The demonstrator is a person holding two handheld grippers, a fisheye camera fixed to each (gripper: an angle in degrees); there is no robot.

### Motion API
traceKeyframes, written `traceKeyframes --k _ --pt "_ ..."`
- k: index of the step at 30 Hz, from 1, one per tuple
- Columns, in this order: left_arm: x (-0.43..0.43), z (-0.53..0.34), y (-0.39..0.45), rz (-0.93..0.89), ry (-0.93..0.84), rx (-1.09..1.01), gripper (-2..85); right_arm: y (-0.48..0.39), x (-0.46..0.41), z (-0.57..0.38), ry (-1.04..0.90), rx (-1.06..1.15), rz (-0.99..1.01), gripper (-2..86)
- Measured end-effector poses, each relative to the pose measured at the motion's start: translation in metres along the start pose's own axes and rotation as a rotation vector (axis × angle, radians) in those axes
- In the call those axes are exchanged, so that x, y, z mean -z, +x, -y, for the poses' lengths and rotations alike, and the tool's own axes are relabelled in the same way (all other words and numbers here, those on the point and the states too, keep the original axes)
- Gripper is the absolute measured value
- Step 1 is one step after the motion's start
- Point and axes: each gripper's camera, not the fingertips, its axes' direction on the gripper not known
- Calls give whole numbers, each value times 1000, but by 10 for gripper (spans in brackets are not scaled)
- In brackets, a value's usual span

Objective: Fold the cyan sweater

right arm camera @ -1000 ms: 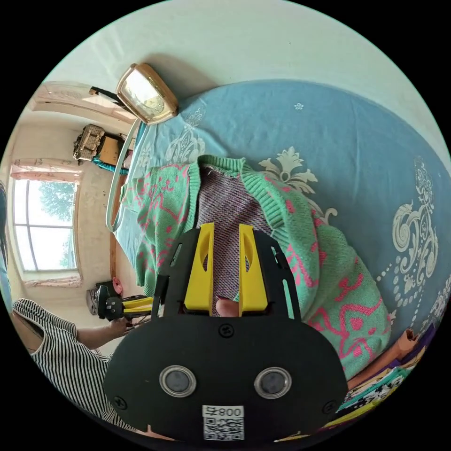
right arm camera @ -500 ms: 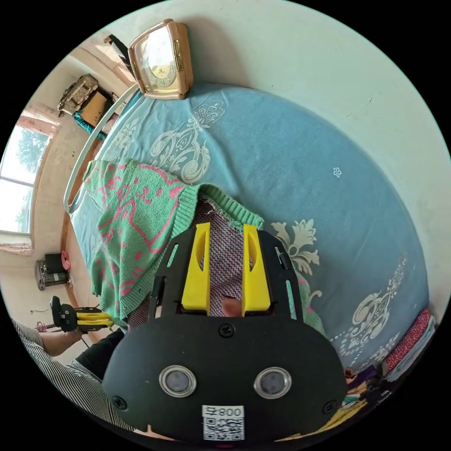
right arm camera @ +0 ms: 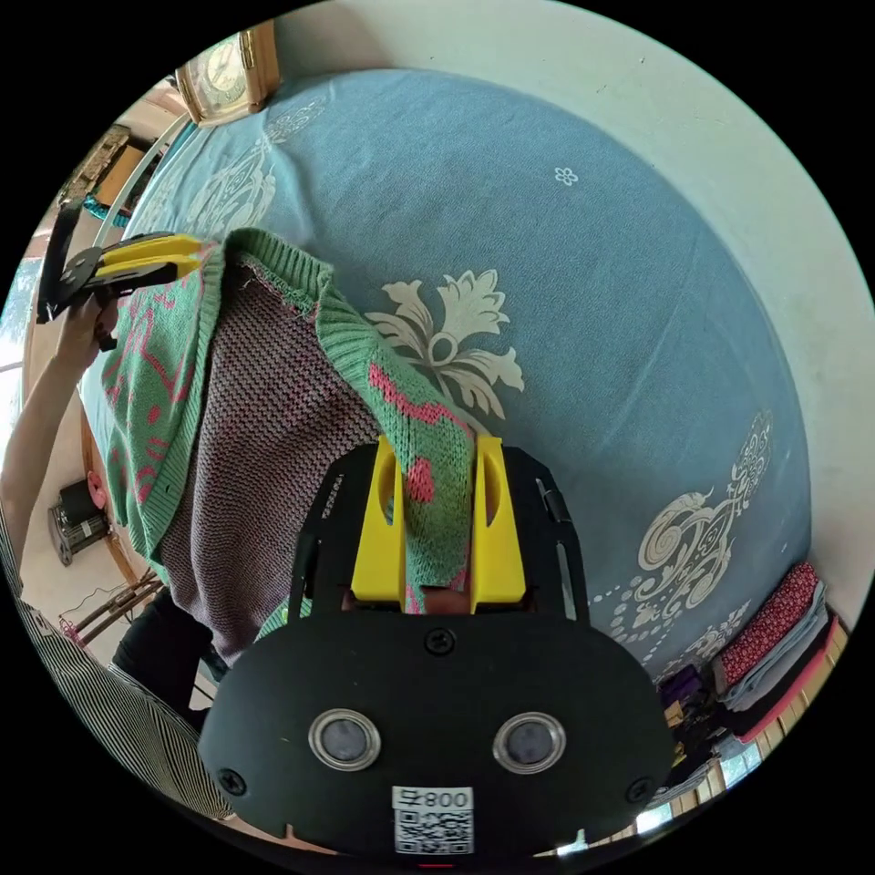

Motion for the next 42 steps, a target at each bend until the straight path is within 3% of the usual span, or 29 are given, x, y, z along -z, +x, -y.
traceKeyframes --k 3,7,12,15,19,25,28,34,38,42 --pt "-6 12 11 104 -65 -57 35 -4 6 -3 9 22 -16 56" --pt "38 21 14 187 44 -74 24 13 40 -14 134 -69 -36 46" --pt "19 33 -8 128 -44 1 44 45 12 -3 41 -190 75 63" --pt "37 1 -13 48 75 92 59 45 12 -6 53 -207 74 80" --pt "74 -104 -7 -128 210 159 76 48 24 -29 114 -234 77 115" --pt "53 -273 54 -313 -39 336 85 56 28 -66 227 -355 242 102" --pt "44 -324 80 -362 -105 439 85 36 30 -65 265 -307 310 98" --pt "39 -350 124 -321 -173 409 90 -64 -23 -18 50 -32 333 117" --pt "21 -351 142 -232 -249 326 83 -55 -7 -21 153 -65 270 84" --pt "21 -357 141 -215 -250 326 67 -43 -9 -23 166 -44 440 87"
